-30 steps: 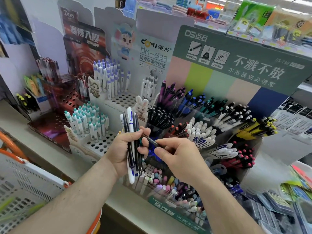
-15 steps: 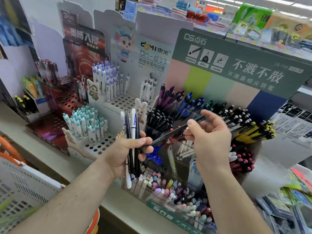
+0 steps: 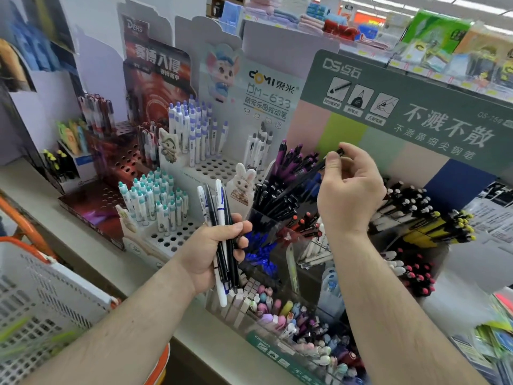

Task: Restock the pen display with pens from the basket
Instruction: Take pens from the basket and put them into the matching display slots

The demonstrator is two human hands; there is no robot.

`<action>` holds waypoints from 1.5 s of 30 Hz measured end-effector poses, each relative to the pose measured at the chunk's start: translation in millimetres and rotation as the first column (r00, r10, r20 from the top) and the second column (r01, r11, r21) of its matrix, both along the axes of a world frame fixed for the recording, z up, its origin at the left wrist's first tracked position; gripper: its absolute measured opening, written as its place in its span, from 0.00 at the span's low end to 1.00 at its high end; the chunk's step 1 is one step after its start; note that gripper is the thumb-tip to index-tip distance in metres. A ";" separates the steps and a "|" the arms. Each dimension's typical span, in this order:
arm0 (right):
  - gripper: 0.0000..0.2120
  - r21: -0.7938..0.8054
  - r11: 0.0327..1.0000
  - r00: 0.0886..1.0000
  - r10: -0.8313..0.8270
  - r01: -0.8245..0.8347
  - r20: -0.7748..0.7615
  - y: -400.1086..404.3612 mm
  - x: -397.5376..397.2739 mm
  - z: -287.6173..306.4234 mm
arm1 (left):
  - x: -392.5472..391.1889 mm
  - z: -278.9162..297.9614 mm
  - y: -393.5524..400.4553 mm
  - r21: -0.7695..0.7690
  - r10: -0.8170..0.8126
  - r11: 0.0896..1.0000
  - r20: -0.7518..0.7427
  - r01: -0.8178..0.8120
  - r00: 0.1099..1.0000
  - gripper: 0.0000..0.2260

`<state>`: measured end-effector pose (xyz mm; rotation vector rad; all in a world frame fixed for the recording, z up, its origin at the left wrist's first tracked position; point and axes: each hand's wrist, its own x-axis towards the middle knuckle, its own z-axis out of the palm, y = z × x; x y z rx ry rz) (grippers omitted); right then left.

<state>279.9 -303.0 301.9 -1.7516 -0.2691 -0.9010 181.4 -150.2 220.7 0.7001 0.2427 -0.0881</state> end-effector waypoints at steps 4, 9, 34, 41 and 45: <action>0.10 0.045 0.999 0.997 -0.018 0.015 0.077 1.1 2.0 5.2 | -1.7 -1.8 4.5 -0.018 -0.001 1.000 0.010 0.001 1.000 0.09; 0.09 -0.259 0.964 0.998 0.064 -0.055 0.029 12.7 7.4 -15.0 | -3.0 -0.2 3.3 -0.001 0.000 1.000 0.014 0.000 1.000 0.09; 0.09 -0.040 0.743 0.529 0.436 -0.668 -0.728 11.7 -54.9 -25.2 | -10.0 -7.6 -6.5 0.113 -0.336 0.941 0.191 0.319 0.922 0.09; 0.10 0.144 0.857 0.558 0.440 -0.494 -0.703 13.5 -60.7 -35.8 | -11.2 0.2 -26.4 0.041 -0.157 0.987 -0.001 0.156 0.988 0.12; 0.11 0.079 0.844 0.643 0.461 -0.530 -0.612 3.5 -61.6 -22.7 | -4.9 -4.5 -19.1 0.100 -0.038 0.994 -0.108 0.049 0.993 0.09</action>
